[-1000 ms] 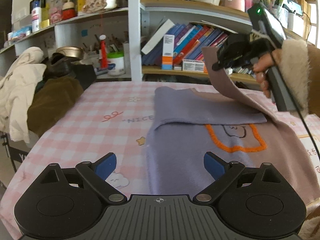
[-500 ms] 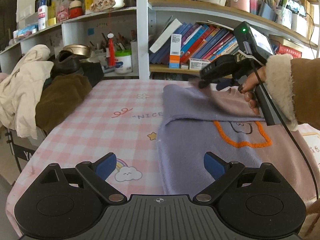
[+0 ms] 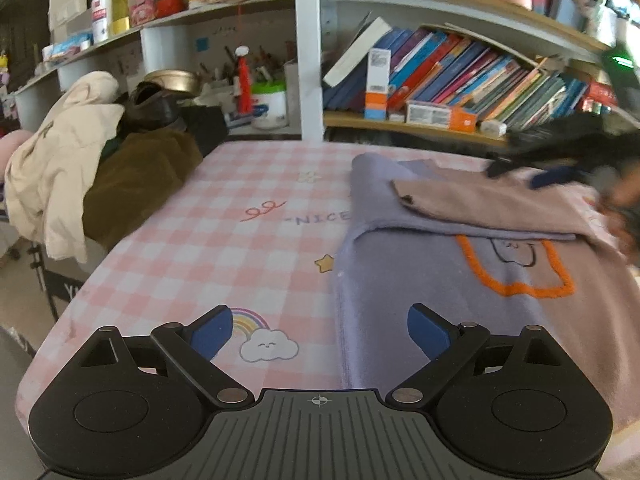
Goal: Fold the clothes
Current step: 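Lift the pink sleeve with the right gripper and fold it over the lavender sleeve, then open the right gripper to lay the pink sleeve on the body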
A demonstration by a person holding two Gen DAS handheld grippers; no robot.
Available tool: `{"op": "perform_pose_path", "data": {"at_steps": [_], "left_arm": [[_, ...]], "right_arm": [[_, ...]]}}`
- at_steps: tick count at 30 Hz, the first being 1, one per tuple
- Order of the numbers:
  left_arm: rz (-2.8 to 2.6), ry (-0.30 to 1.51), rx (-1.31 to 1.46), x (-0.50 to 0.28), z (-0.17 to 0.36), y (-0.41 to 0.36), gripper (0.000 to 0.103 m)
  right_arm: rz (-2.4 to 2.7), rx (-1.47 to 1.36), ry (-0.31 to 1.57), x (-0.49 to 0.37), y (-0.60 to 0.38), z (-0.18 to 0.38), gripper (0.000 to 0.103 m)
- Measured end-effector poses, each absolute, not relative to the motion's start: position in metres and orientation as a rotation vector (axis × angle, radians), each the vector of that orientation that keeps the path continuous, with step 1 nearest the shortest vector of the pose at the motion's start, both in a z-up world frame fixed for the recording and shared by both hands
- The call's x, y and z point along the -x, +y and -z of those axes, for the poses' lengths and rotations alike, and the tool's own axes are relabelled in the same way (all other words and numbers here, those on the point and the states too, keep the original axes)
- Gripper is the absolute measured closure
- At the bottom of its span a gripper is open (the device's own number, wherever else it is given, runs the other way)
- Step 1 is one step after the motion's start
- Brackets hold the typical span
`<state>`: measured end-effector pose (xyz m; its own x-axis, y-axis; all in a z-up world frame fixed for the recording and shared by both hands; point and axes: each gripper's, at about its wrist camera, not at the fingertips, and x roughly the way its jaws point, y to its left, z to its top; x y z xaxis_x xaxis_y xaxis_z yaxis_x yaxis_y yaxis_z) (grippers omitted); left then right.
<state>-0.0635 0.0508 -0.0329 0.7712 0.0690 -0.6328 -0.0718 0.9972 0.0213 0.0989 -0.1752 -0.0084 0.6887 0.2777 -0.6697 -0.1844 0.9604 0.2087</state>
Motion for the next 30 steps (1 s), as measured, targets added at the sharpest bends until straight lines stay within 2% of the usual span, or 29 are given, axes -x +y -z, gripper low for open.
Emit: {"op": "perform_pose_path", "data": {"at_steps": [10,20,30], "left_arm": [[0.001,0.671,-0.026,0.062,0.028,0.015,0.007],[0.074,0.655,-0.104,0.084,0.019,-0.040,0.007],[0.098,0.680,-0.121,0.128,0.020,-0.078,0.007]], "right_arm": [[-0.169,0.006,0.710,0.008,-0.222,0.005,0.018],[-0.034,-0.103,0.710,0.083,-0.277,0.010,0.014],[-0.037,-0.090,0.726,0.156,-0.298,0.017,0.012]]}}
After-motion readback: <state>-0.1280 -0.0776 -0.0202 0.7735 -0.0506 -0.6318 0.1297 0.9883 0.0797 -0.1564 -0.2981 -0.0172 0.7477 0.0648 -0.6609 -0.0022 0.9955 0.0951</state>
